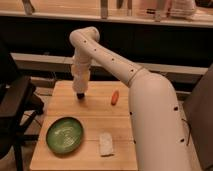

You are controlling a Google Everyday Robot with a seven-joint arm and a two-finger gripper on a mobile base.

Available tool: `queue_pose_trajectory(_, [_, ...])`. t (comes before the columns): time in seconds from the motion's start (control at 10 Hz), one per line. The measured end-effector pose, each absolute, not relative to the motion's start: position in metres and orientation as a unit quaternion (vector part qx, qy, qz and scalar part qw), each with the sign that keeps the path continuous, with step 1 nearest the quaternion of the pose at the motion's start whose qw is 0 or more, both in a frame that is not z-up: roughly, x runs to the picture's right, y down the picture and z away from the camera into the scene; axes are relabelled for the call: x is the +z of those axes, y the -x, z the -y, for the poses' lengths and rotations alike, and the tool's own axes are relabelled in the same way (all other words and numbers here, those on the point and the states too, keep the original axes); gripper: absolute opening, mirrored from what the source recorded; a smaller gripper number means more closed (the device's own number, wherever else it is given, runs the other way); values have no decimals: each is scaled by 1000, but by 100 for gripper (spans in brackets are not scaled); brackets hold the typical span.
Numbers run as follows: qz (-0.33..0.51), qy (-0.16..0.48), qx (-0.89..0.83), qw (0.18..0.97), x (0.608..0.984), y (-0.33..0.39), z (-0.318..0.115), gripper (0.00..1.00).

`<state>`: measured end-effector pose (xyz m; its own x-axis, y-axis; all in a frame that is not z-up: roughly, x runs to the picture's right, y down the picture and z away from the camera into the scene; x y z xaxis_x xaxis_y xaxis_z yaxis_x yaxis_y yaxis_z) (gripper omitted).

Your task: Place the ceramic cup over the eraser

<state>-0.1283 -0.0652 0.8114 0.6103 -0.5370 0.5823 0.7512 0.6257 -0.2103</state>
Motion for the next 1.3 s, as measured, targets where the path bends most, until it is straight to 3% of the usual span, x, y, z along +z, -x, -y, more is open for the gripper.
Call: queue_pose_trajectory(1.3, [245, 232, -374, 864, 831, 132, 56, 0])
